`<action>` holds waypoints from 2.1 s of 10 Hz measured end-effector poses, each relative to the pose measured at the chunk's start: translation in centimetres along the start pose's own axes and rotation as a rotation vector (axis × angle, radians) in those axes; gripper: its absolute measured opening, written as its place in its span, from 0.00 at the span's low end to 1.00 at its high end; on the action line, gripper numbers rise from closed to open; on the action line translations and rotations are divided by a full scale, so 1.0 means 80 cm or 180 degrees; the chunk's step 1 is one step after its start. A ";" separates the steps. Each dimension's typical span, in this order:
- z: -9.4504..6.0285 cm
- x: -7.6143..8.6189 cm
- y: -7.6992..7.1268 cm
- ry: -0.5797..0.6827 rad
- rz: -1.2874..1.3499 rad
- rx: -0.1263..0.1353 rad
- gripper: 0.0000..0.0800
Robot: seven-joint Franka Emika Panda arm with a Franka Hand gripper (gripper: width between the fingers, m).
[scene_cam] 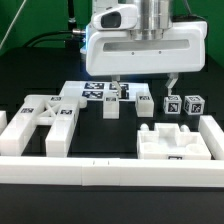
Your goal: Assemble chair
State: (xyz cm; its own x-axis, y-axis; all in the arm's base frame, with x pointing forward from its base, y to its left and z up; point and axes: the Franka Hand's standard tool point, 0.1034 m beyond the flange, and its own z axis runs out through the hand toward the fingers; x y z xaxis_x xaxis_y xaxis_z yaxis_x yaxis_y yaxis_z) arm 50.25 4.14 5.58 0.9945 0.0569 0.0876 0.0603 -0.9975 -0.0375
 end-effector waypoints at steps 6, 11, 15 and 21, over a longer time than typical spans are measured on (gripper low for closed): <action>0.013 -0.036 -0.009 -0.0963 0.0416 0.0014 0.81; 0.017 -0.037 -0.011 -0.1858 0.0360 0.0055 0.81; 0.027 -0.041 -0.015 -0.2599 0.0308 0.0094 0.81; 0.046 -0.054 -0.011 -0.3232 0.0328 0.0103 0.81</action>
Offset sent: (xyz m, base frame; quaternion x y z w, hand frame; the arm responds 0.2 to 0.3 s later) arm 0.0000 0.0000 0.0000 0.0000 -0.1938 0.0000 0.9810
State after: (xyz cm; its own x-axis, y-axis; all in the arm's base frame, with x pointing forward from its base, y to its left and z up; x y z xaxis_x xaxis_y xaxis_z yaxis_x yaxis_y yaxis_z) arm 46.24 4.94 1.60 0.5968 -0.0049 -0.8024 -0.0424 -0.9988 -0.0254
